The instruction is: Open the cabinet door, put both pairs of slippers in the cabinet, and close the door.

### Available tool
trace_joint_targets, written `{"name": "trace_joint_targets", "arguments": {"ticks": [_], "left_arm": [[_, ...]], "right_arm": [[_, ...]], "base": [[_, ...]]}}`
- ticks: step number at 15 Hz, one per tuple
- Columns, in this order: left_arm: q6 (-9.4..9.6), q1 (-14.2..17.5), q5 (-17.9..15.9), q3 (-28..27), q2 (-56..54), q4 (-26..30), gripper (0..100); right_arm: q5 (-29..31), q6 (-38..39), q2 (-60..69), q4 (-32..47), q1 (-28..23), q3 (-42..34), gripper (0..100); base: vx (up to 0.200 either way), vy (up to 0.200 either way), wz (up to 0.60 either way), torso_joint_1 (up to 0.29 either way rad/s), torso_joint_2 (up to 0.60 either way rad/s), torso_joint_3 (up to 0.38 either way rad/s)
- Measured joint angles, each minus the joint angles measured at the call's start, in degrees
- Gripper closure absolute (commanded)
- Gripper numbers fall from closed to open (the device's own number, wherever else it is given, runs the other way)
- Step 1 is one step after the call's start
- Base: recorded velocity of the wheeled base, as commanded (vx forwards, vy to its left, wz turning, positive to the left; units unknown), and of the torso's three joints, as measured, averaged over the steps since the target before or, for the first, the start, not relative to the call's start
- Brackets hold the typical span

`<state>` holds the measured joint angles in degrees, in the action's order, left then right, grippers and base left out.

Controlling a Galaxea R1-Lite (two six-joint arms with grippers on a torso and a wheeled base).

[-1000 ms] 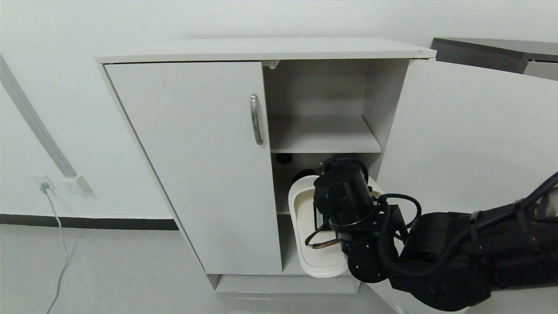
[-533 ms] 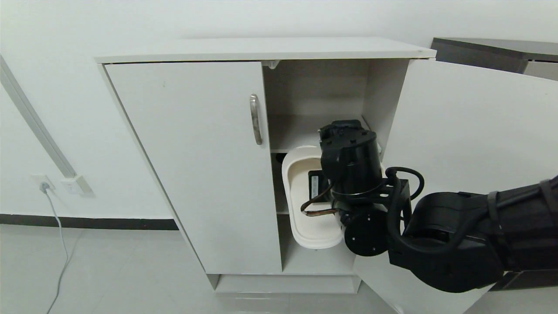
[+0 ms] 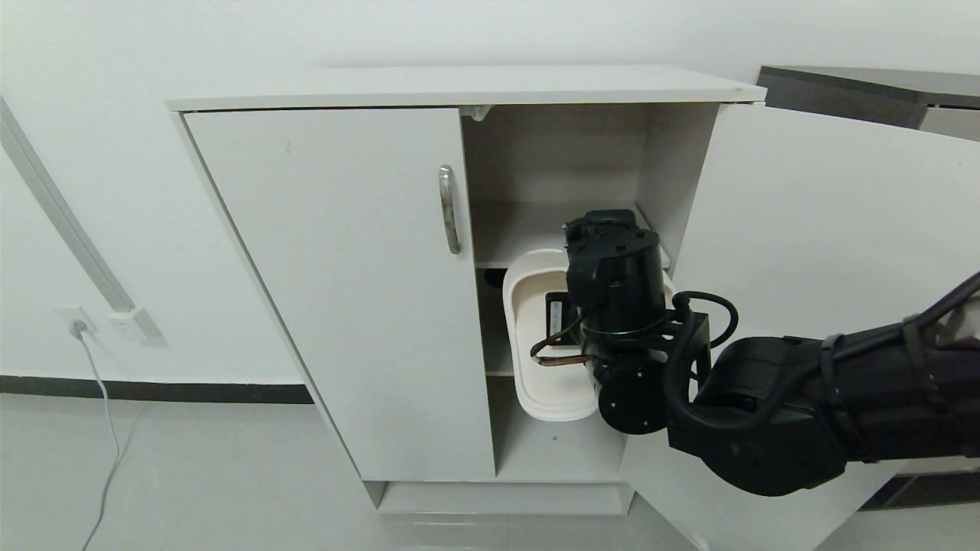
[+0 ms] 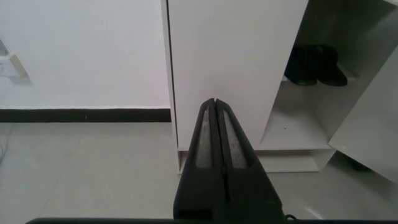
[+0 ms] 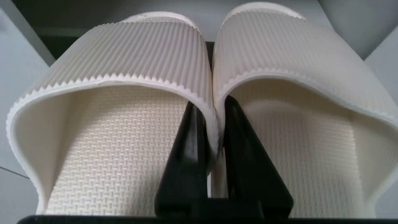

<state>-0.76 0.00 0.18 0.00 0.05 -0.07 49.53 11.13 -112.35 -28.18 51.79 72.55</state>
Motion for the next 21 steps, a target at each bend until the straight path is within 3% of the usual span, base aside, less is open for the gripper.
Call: {"name": "trace_joint_targets", "arguments": {"ticks": [12, 21], "left_arm": [[0.00, 0.0, 0.0, 0.0, 0.0, 0.0, 100], [-0.17, 0.0, 0.1, 0.0, 0.0, 0.0, 100]], "right_arm": [[0.0, 0.0, 0.1, 0.0, -0.4, -0.5, 100], [-1.2, -0.9, -0.3, 0.4, -2.6, 1.0, 100]], "base": [[0.200, 0.000, 0.00, 0.003, 0.00, 0.002], [0.000, 0.000, 0.00, 0.000, 0.00, 0.000]]}}
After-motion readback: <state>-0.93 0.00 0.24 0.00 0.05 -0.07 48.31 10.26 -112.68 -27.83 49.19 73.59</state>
